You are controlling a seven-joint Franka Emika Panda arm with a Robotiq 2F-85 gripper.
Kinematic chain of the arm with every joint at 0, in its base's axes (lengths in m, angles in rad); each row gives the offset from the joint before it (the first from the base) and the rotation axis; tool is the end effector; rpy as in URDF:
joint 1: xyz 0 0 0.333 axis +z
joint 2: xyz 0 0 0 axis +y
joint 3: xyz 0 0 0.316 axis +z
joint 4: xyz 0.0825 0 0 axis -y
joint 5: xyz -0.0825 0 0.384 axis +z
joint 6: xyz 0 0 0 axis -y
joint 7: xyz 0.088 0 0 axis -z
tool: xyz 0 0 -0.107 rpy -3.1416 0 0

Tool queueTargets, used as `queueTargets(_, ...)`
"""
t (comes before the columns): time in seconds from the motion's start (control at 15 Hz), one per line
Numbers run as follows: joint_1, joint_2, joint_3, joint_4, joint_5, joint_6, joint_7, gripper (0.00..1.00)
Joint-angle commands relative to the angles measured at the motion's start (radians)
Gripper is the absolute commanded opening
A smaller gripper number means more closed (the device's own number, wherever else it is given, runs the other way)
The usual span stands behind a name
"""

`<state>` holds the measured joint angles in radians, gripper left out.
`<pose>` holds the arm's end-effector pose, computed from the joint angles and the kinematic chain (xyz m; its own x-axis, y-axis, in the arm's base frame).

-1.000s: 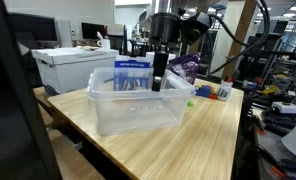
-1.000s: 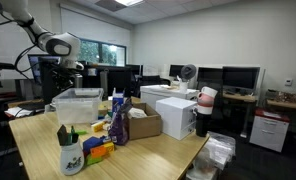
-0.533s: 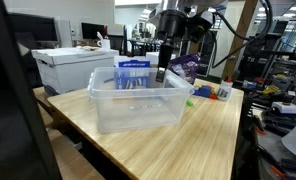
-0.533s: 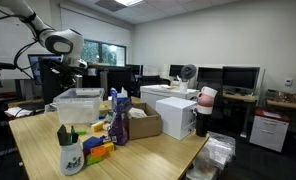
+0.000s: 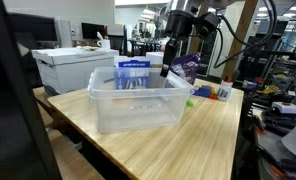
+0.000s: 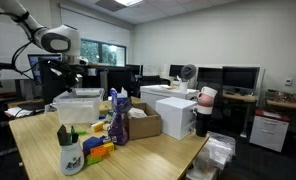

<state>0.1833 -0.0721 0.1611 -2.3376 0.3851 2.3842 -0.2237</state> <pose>0.4767 0.1751 0.3759 0.9505 0.2779 0.1394 0.3055 -0.9180 -0.2530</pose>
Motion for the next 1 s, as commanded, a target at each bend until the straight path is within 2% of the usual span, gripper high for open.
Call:
queueTargets(0.0, -0.011, -0.039, 0.018, -0.078, -0.229, 0.047, 0.219, 0.01)
queueTargets(0.2, -0.006, -0.037, 0.029, -0.084, -0.375, -0.034, 0.340, 0.01)
queueTargets(0.4, 0.013, -0.036, 0.043, -0.073, -0.408, -0.142, 0.365, 0.01)
queueTargets(0.6, 0.037, -0.035, 0.053, -0.057, -0.326, -0.216, 0.274, 0.01)
queueTargets(0.93, 0.074, -0.013, 0.056, -0.021, -0.146, -0.252, 0.078, 0.01)
